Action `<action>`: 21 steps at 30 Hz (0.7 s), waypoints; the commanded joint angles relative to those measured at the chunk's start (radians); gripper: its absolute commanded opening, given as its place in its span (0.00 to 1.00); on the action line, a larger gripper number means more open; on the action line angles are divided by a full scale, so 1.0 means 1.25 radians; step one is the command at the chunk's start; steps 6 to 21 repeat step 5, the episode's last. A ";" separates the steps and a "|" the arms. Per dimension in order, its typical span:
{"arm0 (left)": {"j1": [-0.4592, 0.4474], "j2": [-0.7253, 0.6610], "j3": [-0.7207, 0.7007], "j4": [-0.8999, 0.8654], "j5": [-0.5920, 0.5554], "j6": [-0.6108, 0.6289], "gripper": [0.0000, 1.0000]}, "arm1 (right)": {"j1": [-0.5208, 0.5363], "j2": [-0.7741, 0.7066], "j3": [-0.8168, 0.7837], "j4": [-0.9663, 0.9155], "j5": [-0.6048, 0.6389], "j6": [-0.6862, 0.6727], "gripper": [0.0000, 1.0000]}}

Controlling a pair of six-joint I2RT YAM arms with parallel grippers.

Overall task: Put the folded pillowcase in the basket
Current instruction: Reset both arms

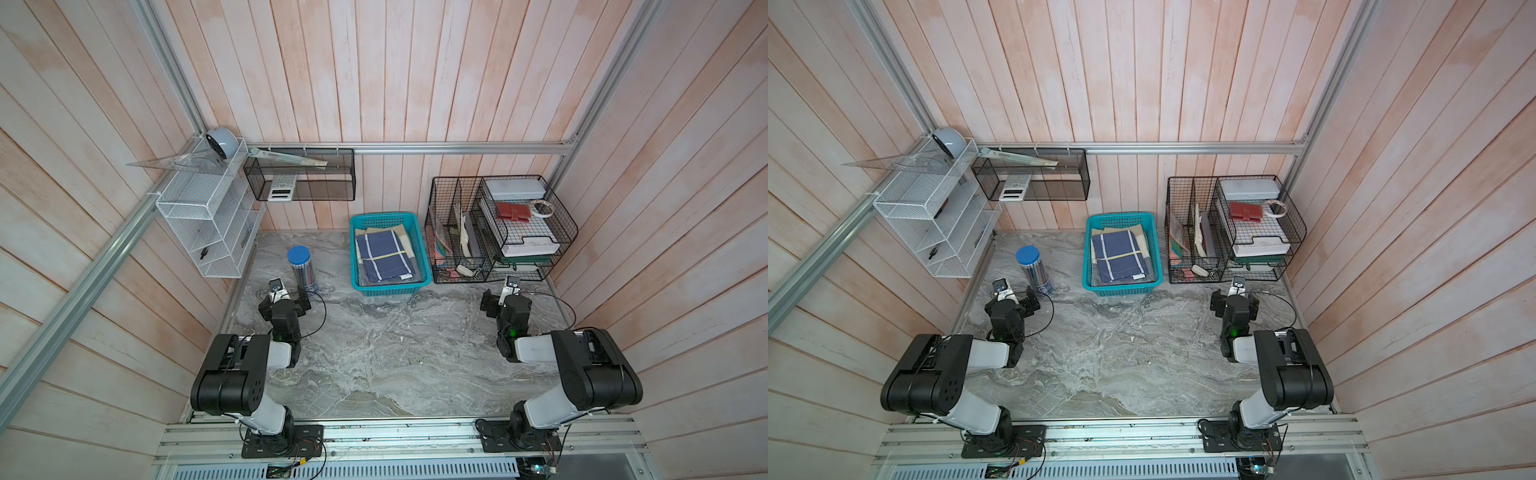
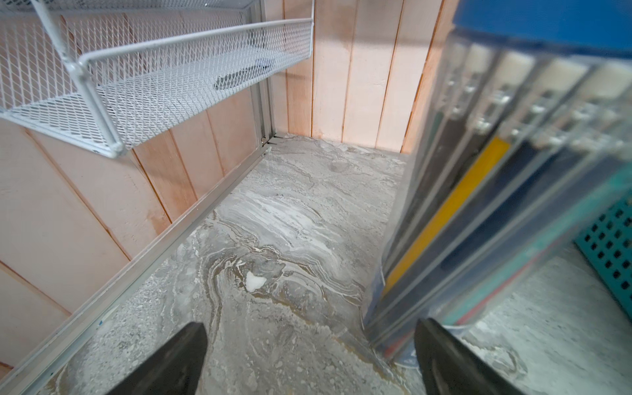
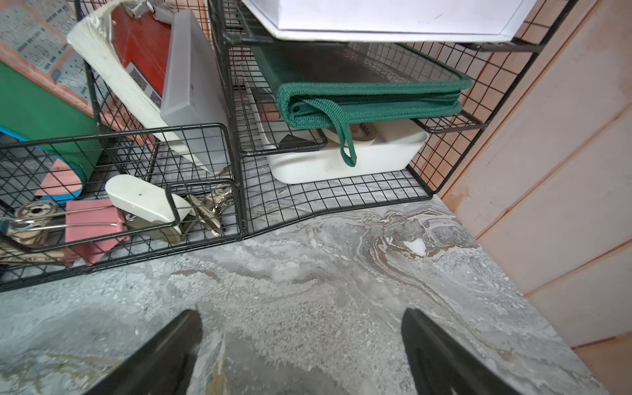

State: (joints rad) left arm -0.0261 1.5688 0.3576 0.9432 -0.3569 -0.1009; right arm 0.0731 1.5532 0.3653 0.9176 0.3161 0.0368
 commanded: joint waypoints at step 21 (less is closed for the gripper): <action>0.003 -0.006 0.008 -0.004 0.015 0.007 1.00 | -0.002 0.006 0.004 0.017 -0.002 0.010 0.98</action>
